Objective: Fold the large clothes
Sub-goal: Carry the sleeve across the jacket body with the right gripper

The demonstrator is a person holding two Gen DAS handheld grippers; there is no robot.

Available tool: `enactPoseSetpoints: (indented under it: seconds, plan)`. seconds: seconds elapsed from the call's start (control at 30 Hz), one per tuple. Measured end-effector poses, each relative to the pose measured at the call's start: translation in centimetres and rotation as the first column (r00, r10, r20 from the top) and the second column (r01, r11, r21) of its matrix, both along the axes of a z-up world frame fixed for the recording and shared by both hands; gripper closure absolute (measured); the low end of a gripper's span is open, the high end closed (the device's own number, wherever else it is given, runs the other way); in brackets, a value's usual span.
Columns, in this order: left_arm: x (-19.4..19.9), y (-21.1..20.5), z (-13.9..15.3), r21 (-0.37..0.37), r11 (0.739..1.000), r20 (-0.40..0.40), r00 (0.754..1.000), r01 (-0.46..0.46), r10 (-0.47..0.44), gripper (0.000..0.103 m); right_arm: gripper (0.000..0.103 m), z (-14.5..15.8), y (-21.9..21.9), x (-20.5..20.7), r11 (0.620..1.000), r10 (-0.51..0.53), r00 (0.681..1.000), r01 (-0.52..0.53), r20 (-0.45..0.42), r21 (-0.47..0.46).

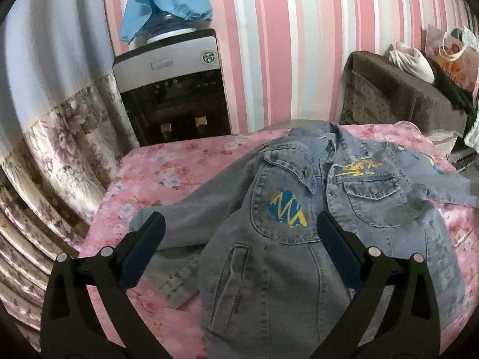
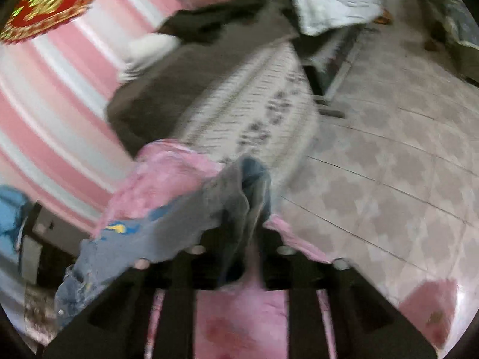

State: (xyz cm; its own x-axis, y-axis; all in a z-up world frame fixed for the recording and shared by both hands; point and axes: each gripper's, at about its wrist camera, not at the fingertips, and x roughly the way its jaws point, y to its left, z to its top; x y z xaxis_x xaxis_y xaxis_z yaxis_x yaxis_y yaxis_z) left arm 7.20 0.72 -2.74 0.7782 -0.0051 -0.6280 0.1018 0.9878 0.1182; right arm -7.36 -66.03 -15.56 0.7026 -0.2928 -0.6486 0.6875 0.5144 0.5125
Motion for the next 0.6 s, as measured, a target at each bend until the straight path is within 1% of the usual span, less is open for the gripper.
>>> enactPoseSetpoints:
  seconds: [0.03,0.07,0.13,0.23,0.33,0.4,0.47,0.53,0.6]
  plan:
    - [0.0,-0.1,0.1,0.001,1.0,0.002,1.0,0.004,-0.004,0.003,0.022,-0.3,-0.5,-1.1,0.999,-0.035,0.999,0.035,0.025,0.0]
    - [-0.1,-0.1,0.3,0.001,1.0,0.005,1.0,0.01,-0.01,0.003,0.021,0.0,-0.5,-2.6,0.996,-0.091,0.994,0.091,0.06,0.0]
    - [-0.3,-0.4,0.5,0.0,1.0,0.013,1.0,0.025,-0.025,0.003,0.021,0.1,-0.6,-3.9,0.991,-0.134,0.989,0.133,0.066,0.009]
    - [-0.5,-1.0,0.5,-0.004,0.999,0.019,0.999,0.045,-0.045,0.003,0.021,0.2,1.2,-3.7,0.995,-0.099,0.993,0.099,0.056,0.01]
    - [-0.6,-1.4,0.3,-0.017,0.998,0.012,0.998,0.062,-0.062,0.003,0.021,-1.3,3.3,-3.0,0.995,-0.064,0.996,0.059,0.067,0.078]
    - [-0.8,-1.5,0.2,-0.021,0.997,0.007,0.997,0.073,-0.073,0.003,0.021,-2.6,4.4,-2.0,0.991,-0.053,0.997,0.046,0.05,0.125]
    - [-1.1,-1.4,0.3,-0.013,0.997,0.013,0.997,0.076,-0.076,0.003,0.021,-3.8,5.1,-1.1,0.988,-0.064,0.998,0.059,0.028,0.14]
    - [-1.5,-1.1,0.4,-0.005,0.997,0.022,0.997,0.072,-0.072,0.003,0.021,-4.5,5.4,-0.5,0.986,-0.069,0.997,0.063,0.032,0.152]
    - [-1.6,-0.6,0.4,-0.003,0.998,0.029,0.998,0.062,-0.062,0.003,0.021,-5.0,5.1,0.4,0.988,-0.083,0.996,0.079,0.021,0.132]
